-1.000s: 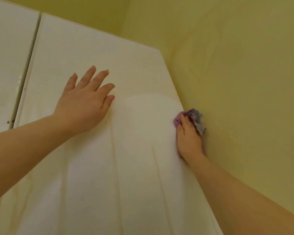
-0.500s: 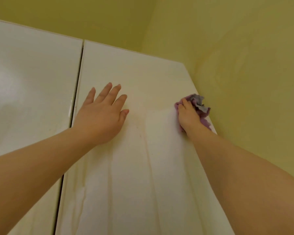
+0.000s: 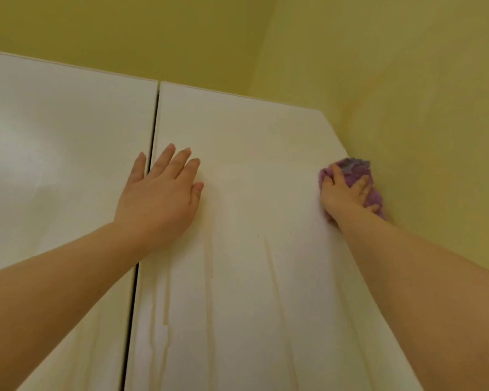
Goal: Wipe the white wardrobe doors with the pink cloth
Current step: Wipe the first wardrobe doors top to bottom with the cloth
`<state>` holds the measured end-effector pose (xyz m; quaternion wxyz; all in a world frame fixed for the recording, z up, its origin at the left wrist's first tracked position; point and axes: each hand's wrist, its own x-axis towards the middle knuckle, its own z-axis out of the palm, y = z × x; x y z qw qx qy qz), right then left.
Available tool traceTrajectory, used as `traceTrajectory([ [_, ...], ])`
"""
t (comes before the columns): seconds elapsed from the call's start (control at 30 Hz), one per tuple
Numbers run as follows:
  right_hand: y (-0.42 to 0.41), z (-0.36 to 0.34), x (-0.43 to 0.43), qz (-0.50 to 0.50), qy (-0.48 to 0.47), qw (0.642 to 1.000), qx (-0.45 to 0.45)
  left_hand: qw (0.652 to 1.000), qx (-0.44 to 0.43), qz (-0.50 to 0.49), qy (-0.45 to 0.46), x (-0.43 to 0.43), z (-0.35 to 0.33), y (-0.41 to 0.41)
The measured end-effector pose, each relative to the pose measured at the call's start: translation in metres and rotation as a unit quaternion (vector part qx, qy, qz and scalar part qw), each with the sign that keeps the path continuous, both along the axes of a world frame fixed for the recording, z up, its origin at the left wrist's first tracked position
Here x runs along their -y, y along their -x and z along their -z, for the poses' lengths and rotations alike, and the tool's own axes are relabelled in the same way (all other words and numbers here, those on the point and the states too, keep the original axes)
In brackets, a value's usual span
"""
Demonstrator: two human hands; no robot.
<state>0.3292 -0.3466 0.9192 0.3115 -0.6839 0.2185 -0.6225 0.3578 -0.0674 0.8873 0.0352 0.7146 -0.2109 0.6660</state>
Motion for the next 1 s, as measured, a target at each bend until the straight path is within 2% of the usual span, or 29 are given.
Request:
traceTrajectory([
  [0.13, 0.000, -0.015, -0.005, 0.000, -0.009, 1.000, -0.001, 1.000, 0.002, 0.006, 0.000, -0.013, -0.005, 0.003],
  [0.2, -0.003, -0.026, -0.018, 0.020, 0.050, 0.999, 0.000, 1.000, 0.002, 0.020, 0.004, -0.017, -0.010, 0.005],
  [0.27, -0.009, -0.039, -0.049, 0.036, 0.165, 0.985, 0.019, 0.999, -0.001, 0.044, 0.015, -0.015, -0.016, 0.006],
  [0.33, -0.015, -0.048, -0.101, 0.006, 0.323, 0.946, 0.035, 0.998, -0.004, 0.064, 0.029, -0.012, -0.022, 0.006],
  [0.4, -0.023, -0.041, -0.149, -0.030, 0.473, 0.880, 0.027, 0.996, 0.005, 0.080, 0.049, -0.009, -0.027, 0.004],
  [0.47, -0.029, -0.040, -0.163, -0.041, 0.528, 0.848, 0.014, 0.994, 0.013, 0.089, 0.063, -0.008, -0.029, 0.003],
  [0.53, -0.029, -0.051, -0.143, -0.007, 0.472, 0.881, 0.017, 0.995, 0.009, 0.081, 0.060, -0.006, -0.027, 0.003],
  [0.57, -0.028, -0.055, -0.126, 0.011, 0.408, 0.913, 0.015, 0.996, 0.007, 0.076, 0.055, -0.006, -0.026, 0.002],
  [0.63, -0.019, -0.058, -0.091, 0.012, 0.222, 0.975, 0.001, 0.997, 0.009, 0.068, 0.046, -0.009, -0.024, 0.001],
  [0.7, -0.009, -0.050, -0.060, 0.008, 0.060, 0.998, 0.001, 0.997, 0.013, 0.059, 0.042, -0.012, -0.023, 0.000],
  [0.77, -0.007, -0.043, -0.053, 0.016, 0.015, 1.000, -0.012, 0.998, 0.018, 0.040, 0.042, -0.020, -0.023, -0.002],
  [0.83, -0.013, -0.048, -0.067, 0.027, 0.074, 0.997, -0.006, 0.998, 0.019, 0.031, 0.047, -0.028, -0.025, -0.004],
  [0.9, -0.023, -0.056, -0.100, 0.034, 0.207, 0.977, 0.026, 0.998, 0.013, 0.035, 0.057, -0.035, -0.027, -0.004],
  [0.93, -0.028, -0.056, -0.122, 0.035, 0.290, 0.956, 0.039, 0.997, 0.009, 0.038, 0.063, -0.037, -0.028, -0.003],
  [1.0, -0.035, -0.048, -0.172, 0.018, 0.457, 0.888, 0.049, 0.996, 0.008, 0.040, 0.074, -0.038, -0.029, -0.001],
])
